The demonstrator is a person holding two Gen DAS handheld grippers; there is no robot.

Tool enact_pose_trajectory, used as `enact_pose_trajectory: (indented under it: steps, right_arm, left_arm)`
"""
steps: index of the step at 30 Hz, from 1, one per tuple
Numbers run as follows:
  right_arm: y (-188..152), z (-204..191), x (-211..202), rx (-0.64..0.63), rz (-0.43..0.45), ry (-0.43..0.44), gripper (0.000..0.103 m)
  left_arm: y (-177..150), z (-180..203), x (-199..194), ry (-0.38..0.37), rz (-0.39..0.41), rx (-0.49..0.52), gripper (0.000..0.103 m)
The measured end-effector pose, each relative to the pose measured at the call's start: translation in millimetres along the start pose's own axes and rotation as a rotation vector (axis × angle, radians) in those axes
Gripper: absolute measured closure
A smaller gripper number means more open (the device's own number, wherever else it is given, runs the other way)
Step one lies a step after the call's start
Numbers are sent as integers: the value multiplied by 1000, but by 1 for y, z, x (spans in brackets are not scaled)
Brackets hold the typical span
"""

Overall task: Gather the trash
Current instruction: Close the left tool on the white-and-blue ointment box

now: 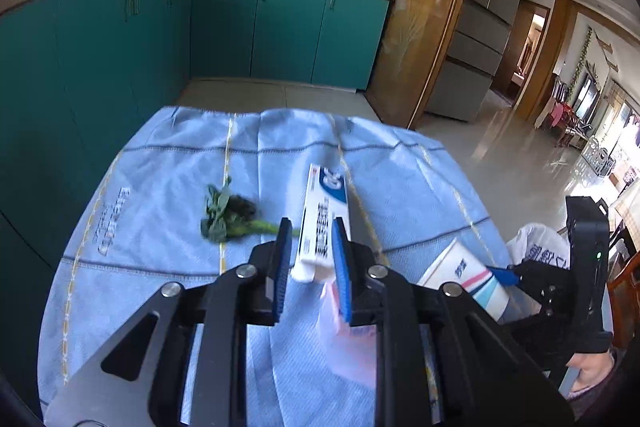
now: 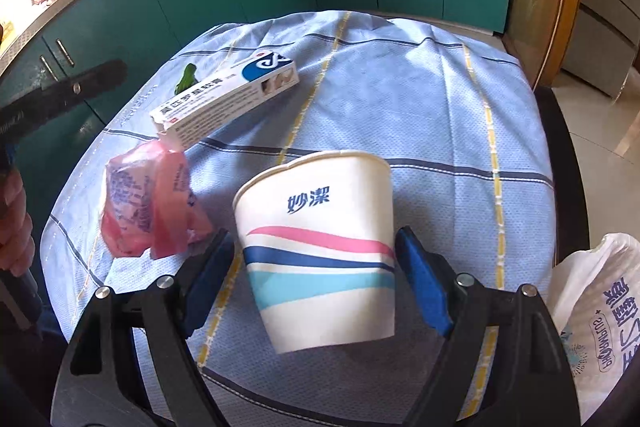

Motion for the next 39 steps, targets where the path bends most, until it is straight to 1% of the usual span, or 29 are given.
enact_pose_trajectory:
  steps: [2,3,4,5,7,12,18,22,26,29,31,33,35,38,39]
  right_arm:
    - [-2,-1,0,-10,-3,-5,23]
    - [-3,-2,0,-11,-2,-5,23]
    - [-3,-2,-1,-10,-1,-4,26]
    - [-3,-2,-3,-8,3,-3,30]
    - [-2,-1,-8,-2,18,-3,30]
    - [1,3,-17,19,44,9,31]
    - [2,6,-18,23,47,3,31]
    - [-2,5,-17,17,37,1,31]
    - [-4,3,-15,4,28,-12,30]
    - [-4,5,-15,5,27,-18,28]
    - [-4,6,-13,9,23,-20,26]
    - [-5,8,-13,11,20,-22,25]
    - [-6,9,-11,12,12,-21,25]
    - [-8,12,-8,12,1,-26,25]
    - [-8,12,-7,14,-2,-26,25]
  left_arm:
    - [-2,1,-2,-7,-1,6,79]
    - [-1,3,-3,-8,4,12,73]
    - [0,4,-3,-5,8,16,67]
    - [1,5,-3,-2,12,18,65]
    - [1,6,-3,-2,13,16,59]
    - [1,0,-1,14,12,-1,55]
    - [2,-8,3,34,2,-20,48]
    - [6,-19,4,53,5,-51,37]
    - [5,-20,14,67,-28,-58,34]
    - [6,-3,28,57,-60,-21,34]
    - [8,15,42,66,-76,42,32]
    - [9,27,57,97,-81,118,32]
    - [4,36,72,115,-109,191,31]
    - [-9,42,85,96,-178,220,31]
    - [-10,43,85,88,-183,224,31]
Point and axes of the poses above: each gripper's, at about its wrist camera, not at the fingertips, and x roughly the way its jaws point, z to its right, y to its top, the point moved 9 cm from there along x, roughly the way its jaws point, and after that the axes turned 11 degrees about y, right-handed, at the moved point
